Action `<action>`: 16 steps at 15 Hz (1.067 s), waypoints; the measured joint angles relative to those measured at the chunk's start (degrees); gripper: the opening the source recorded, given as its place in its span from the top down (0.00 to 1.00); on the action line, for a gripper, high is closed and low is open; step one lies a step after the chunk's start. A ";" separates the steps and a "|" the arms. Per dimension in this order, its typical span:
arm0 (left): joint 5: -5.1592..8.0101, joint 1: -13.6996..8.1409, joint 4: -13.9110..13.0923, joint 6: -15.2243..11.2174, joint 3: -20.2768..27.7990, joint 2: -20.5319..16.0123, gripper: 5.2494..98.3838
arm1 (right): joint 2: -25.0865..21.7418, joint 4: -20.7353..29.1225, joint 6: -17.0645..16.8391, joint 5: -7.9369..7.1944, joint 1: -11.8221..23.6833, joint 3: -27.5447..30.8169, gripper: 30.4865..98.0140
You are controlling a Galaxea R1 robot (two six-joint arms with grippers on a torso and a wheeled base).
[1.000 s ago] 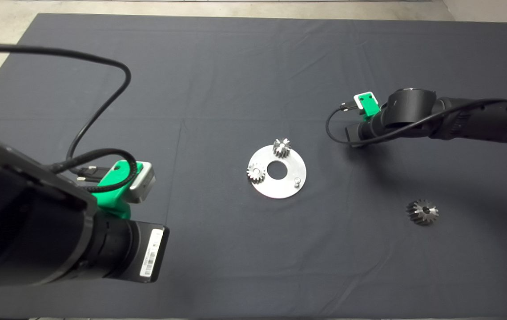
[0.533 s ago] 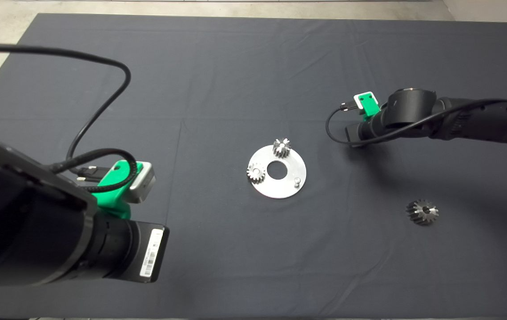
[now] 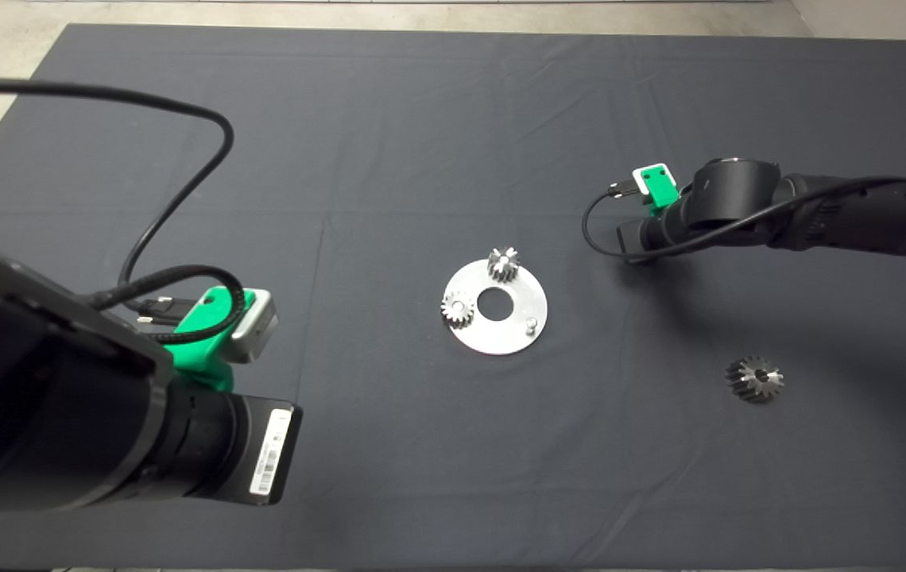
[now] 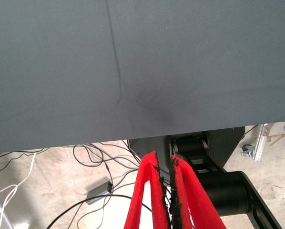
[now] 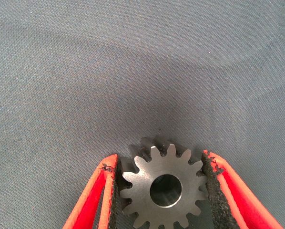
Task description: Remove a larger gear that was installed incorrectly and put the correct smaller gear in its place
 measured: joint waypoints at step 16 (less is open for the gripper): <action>0.00 0.00 0.00 -1.05 -0.09 0.13 1.00 | -4.12 16.05 5.56 -0.61 15.17 15.50 0.92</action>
